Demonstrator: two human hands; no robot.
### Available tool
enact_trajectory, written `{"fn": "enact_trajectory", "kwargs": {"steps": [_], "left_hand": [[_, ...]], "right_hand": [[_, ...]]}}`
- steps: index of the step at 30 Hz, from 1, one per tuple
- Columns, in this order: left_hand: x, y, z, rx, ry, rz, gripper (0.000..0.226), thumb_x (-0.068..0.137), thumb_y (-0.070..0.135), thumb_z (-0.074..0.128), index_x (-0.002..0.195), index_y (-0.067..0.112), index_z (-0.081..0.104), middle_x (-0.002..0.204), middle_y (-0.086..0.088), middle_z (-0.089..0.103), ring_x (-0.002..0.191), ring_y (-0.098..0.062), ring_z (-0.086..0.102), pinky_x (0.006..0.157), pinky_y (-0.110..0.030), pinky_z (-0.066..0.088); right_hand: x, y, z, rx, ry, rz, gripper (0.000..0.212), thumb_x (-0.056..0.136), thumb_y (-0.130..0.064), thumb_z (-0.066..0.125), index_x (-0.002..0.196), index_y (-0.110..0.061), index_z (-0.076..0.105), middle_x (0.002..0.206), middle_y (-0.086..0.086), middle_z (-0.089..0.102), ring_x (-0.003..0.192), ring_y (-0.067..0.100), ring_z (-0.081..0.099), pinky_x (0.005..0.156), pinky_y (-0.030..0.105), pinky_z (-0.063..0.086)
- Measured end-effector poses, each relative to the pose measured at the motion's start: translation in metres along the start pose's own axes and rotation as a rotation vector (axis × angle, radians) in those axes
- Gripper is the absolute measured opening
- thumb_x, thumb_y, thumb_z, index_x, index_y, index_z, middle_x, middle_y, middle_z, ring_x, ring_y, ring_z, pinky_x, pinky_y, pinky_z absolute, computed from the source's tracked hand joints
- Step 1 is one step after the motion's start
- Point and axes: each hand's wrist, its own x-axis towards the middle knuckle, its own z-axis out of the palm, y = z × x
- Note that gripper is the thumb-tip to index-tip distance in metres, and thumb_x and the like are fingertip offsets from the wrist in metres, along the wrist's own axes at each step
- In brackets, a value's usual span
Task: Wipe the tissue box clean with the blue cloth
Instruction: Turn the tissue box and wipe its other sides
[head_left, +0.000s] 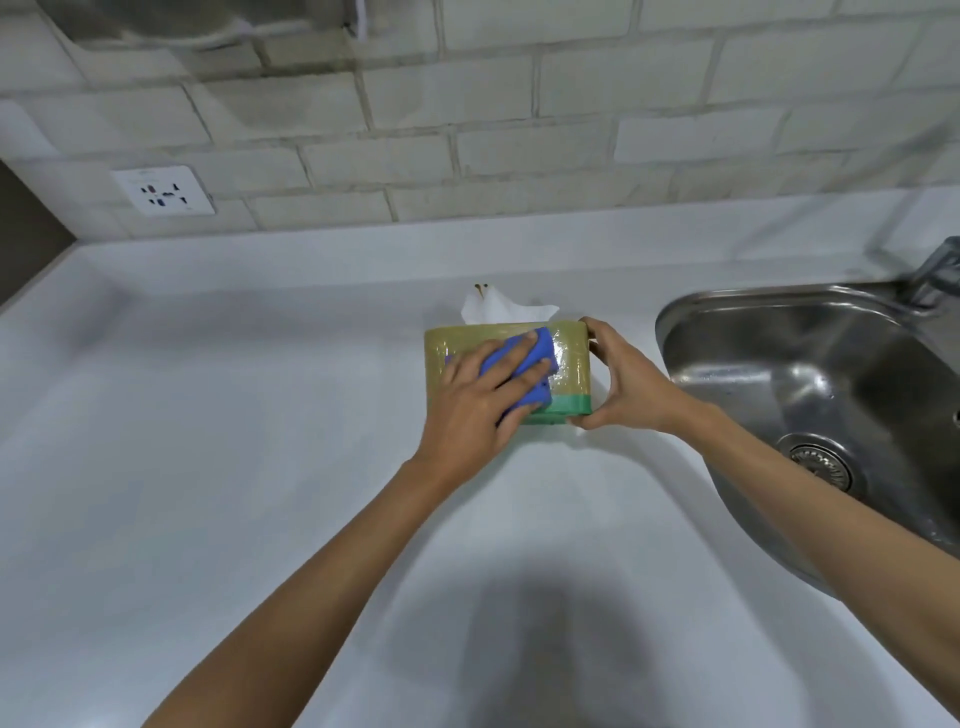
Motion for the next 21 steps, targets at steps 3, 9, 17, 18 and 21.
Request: {"fn": "enact_trajectory", "kwargs": {"steps": [3, 9, 17, 18, 21], "left_hand": [[-0.017, -0.021, -0.008, 0.022, 0.028, -0.011, 0.038, 0.086, 0.027, 0.051, 0.115, 0.011, 0.069, 0.126, -0.011, 0.064, 0.104, -0.038, 0.063, 0.087, -0.047, 0.051], [0.023, -0.004, 0.000, -0.024, 0.072, -0.162, 0.032, 0.085, 0.024, 0.065, 0.113, 0.011, 0.071, 0.128, -0.011, 0.063, 0.104, -0.040, 0.061, 0.088, -0.049, 0.049], [0.001, -0.028, -0.006, -0.006, 0.055, -0.135, 0.032, 0.083, 0.019, 0.068, 0.114, 0.010, 0.070, 0.127, -0.011, 0.064, 0.103, -0.039, 0.062, 0.087, -0.048, 0.051], [0.012, -0.021, -0.003, -0.032, 0.055, -0.179, 0.032, 0.082, 0.018, 0.069, 0.113, 0.009, 0.070, 0.127, -0.012, 0.063, 0.104, -0.040, 0.061, 0.088, -0.049, 0.050], [0.030, 0.007, 0.008, -0.056, 0.023, -0.070, 0.034, 0.083, 0.024, 0.066, 0.114, 0.012, 0.070, 0.128, -0.011, 0.063, 0.107, -0.039, 0.061, 0.088, -0.048, 0.049]], "right_hand": [[-0.002, -0.001, 0.002, 0.006, 0.006, 0.014, 0.103, 0.050, -0.018, 0.087, 0.136, -0.013, 0.031, 0.134, 0.001, 0.046, 0.129, 0.015, 0.044, 0.111, 0.038, 0.035], [-0.001, -0.001, 0.005, 0.034, 0.029, 0.023, 0.100, 0.049, -0.014, 0.087, 0.134, -0.014, 0.034, 0.133, 0.003, 0.047, 0.126, 0.016, 0.046, 0.110, 0.040, 0.037], [-0.003, -0.003, 0.010, 0.039, 0.043, 0.025, 0.100, 0.048, -0.020, 0.086, 0.134, -0.015, 0.034, 0.131, 0.002, 0.047, 0.125, 0.018, 0.047, 0.107, 0.043, 0.039], [-0.002, -0.003, 0.011, 0.038, 0.045, 0.022, 0.099, 0.048, -0.019, 0.086, 0.133, -0.014, 0.035, 0.131, 0.003, 0.047, 0.124, 0.019, 0.047, 0.107, 0.044, 0.039], [-0.001, -0.003, 0.010, 0.038, 0.054, 0.021, 0.096, 0.048, -0.018, 0.086, 0.130, -0.014, 0.036, 0.130, 0.005, 0.047, 0.121, 0.022, 0.049, 0.103, 0.046, 0.041]]}}
